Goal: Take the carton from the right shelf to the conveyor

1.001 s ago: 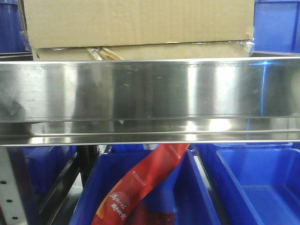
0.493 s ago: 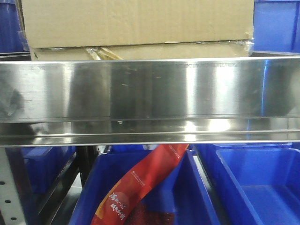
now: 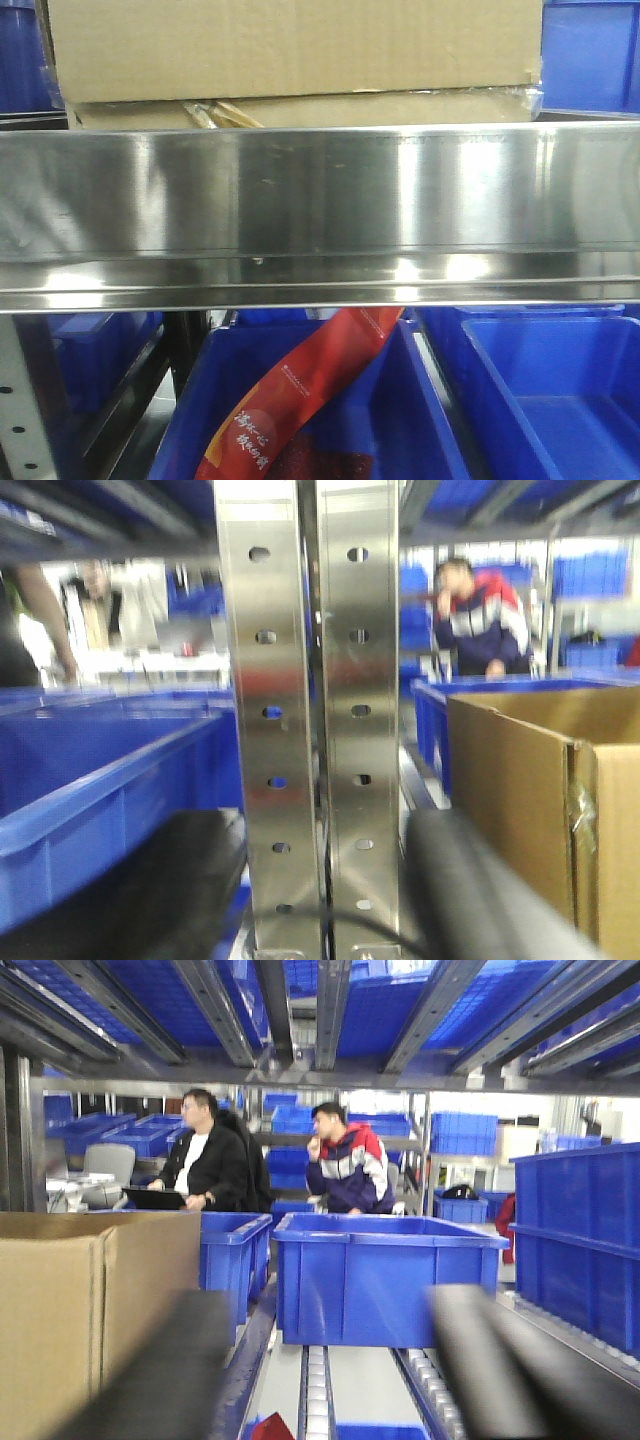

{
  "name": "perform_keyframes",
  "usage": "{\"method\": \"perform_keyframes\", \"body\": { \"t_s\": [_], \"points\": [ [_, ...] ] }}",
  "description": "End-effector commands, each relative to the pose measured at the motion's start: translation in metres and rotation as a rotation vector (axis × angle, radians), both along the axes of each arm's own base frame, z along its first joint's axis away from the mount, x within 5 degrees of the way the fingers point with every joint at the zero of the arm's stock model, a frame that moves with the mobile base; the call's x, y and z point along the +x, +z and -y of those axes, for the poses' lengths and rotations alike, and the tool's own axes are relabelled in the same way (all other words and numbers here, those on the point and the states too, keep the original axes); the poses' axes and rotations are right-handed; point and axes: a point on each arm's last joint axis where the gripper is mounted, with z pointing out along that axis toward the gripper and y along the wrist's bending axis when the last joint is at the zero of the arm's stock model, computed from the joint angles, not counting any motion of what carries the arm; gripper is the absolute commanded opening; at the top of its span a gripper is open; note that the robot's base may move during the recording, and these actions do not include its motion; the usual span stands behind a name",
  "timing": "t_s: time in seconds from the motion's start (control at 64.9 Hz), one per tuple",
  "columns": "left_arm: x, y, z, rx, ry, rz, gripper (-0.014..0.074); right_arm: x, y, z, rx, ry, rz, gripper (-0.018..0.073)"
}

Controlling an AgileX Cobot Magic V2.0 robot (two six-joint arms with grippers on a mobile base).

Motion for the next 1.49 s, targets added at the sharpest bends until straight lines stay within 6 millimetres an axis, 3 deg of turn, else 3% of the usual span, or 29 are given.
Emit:
{"method": "perform_keyframes", "body": {
  "t_s": [0.0,0.046,0.185,0.4,0.601,0.739,0.924,1.094,1.309,1.479],
  "points": [
    [0.01,0.014,0.0,-0.011,-0.01,-0.047,0.0409,0.012,0.009,-0.001,-0.001,0.002,-0.034,0.0531],
    [0.015,0.018,0.0,-0.025,-0.016,-0.061,0.0455,0.021,0.009,-0.001,-0.001,0.001,-0.054,0.0574],
    [0.03,0.026,0.006,-0.042,-0.12,-0.116,0.0549,0.043,0.015,-0.004,0.091,0.036,-0.124,0.0559],
    [0.058,0.042,0.03,-0.001,-0.38,-0.188,0.0548,0.072,0.044,-0.019,0.076,0.152,-0.23,0.0559],
    [0.101,0.066,0.069,0.045,-0.582,-0.258,0.0548,0.098,0.078,-0.048,0.048,0.32,-0.274,0.0559],
    [0.141,0.087,0.102,0.075,-0.652,-0.351,0.0548,0.121,0.107,-0.068,0.01,0.395,-0.374,0.0559],
    [0.195,0.122,0.117,-0.011,-0.507,-0.477,0.0548,0.153,0.146,-0.083,-0.057,0.414,-0.513,0.0559],
    [0.236,0.13,0.119,-0.059,-0.279,-0.602,0.0548,0.186,0.167,-0.092,-0.152,0.378,-0.657,0.0559],
    [0.274,0.134,0.125,-0.146,-0.21,-0.598,0.0548,0.236,0.169,-0.104,-0.159,0.298,-0.773,0.0559],
    [0.292,0.123,0.113,-0.204,-0.171,-0.632,0.0548,0.277,0.149,-0.119,-0.15,0.292,-0.82,0.0559]
  ]
}}
